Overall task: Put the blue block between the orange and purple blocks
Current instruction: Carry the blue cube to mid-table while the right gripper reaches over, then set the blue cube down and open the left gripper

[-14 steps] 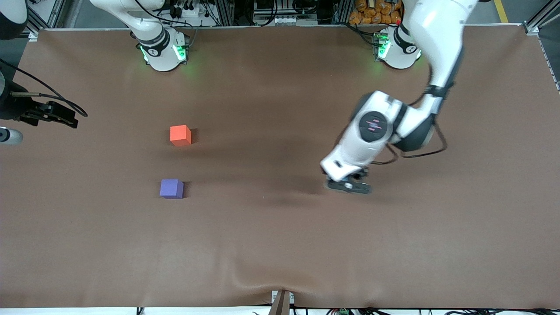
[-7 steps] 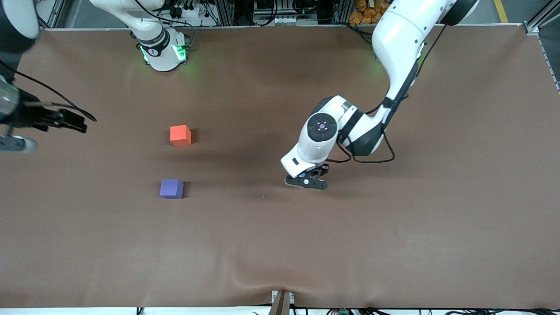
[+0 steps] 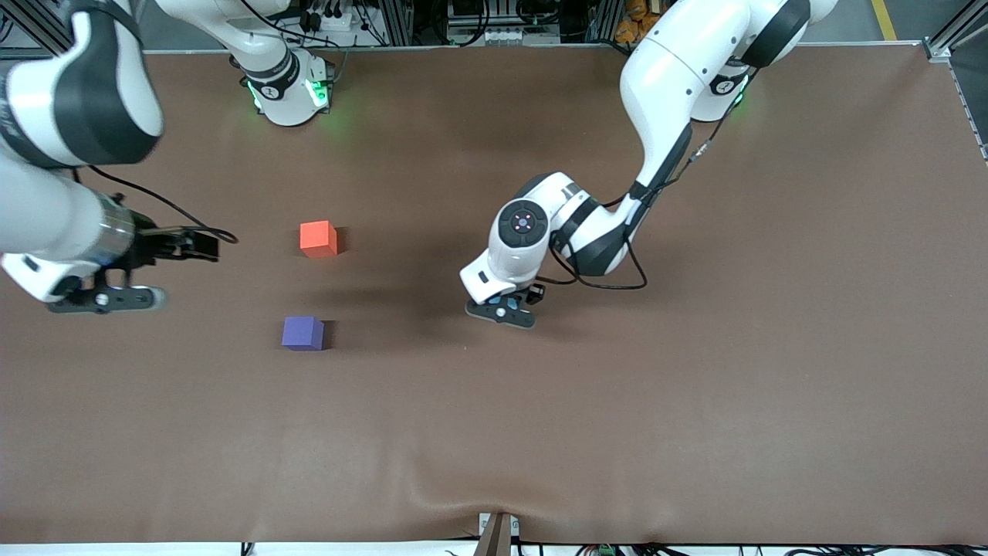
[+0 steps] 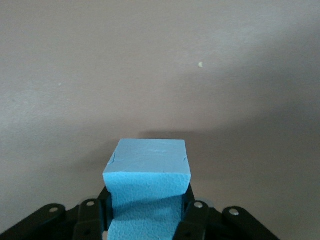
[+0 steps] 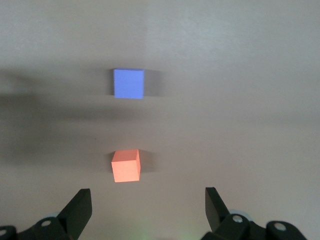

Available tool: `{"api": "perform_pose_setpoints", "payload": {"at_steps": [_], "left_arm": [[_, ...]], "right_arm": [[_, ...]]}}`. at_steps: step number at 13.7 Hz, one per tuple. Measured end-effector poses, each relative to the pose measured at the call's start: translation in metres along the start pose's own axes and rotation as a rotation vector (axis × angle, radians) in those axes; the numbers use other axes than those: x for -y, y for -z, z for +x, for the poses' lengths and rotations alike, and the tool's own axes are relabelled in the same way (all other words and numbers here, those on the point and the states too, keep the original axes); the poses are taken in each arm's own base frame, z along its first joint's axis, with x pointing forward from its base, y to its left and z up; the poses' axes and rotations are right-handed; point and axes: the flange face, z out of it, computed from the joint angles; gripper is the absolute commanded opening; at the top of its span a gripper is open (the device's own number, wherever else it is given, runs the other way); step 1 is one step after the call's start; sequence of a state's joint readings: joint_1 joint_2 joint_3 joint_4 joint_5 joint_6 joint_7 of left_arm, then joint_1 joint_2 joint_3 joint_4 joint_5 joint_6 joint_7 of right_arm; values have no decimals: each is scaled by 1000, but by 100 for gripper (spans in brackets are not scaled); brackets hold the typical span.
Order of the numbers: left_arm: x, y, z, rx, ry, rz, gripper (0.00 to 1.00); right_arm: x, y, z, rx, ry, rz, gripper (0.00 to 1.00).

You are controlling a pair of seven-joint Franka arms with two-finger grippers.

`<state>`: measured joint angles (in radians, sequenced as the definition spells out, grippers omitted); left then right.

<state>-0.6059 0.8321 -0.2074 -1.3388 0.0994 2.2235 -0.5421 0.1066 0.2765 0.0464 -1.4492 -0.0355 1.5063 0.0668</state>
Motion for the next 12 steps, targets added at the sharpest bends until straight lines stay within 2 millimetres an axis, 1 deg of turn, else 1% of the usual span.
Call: {"api": "perform_pose_setpoints", "payload": {"at_steps": [2, 3, 4, 5, 7, 8, 9, 10, 11, 12], "left_arm": [[-15, -2, -5, -2, -9, -8, 0], [-25, -4, -9, -5, 1, -13, 0], [-37, -9, -15, -11, 20, -21, 20], [-49, -15, -22, -14, 40, -27, 99], [-66, -29, -35, -7, 91, -29, 100], [-72, -33, -39, -7, 118, -31, 100], [-76, -31, -40, -11, 135, -35, 100], [-77, -24, -36, -24, 142, -44, 100], [-77, -10, -29, -46, 147, -55, 100], [-74, 12, -20, -71, 155, -63, 100]], "right_arm": [[23, -7, 6, -8, 35, -6, 100], [36, -7, 9, -32, 54, -7, 100], [51, -6, 11, -56, 72, -8, 100], [68, -7, 11, -65, 68, -8, 100], [103, -15, 10, -52, 23, 22, 100], [118, -21, 10, -39, 13, 45, 100], [130, -27, 10, -30, 13, 62, 100], [141, -33, 13, -27, 17, 78, 100], [150, -40, 15, -28, 19, 86, 100], [162, -46, 17, -30, 11, 89, 100]]}}
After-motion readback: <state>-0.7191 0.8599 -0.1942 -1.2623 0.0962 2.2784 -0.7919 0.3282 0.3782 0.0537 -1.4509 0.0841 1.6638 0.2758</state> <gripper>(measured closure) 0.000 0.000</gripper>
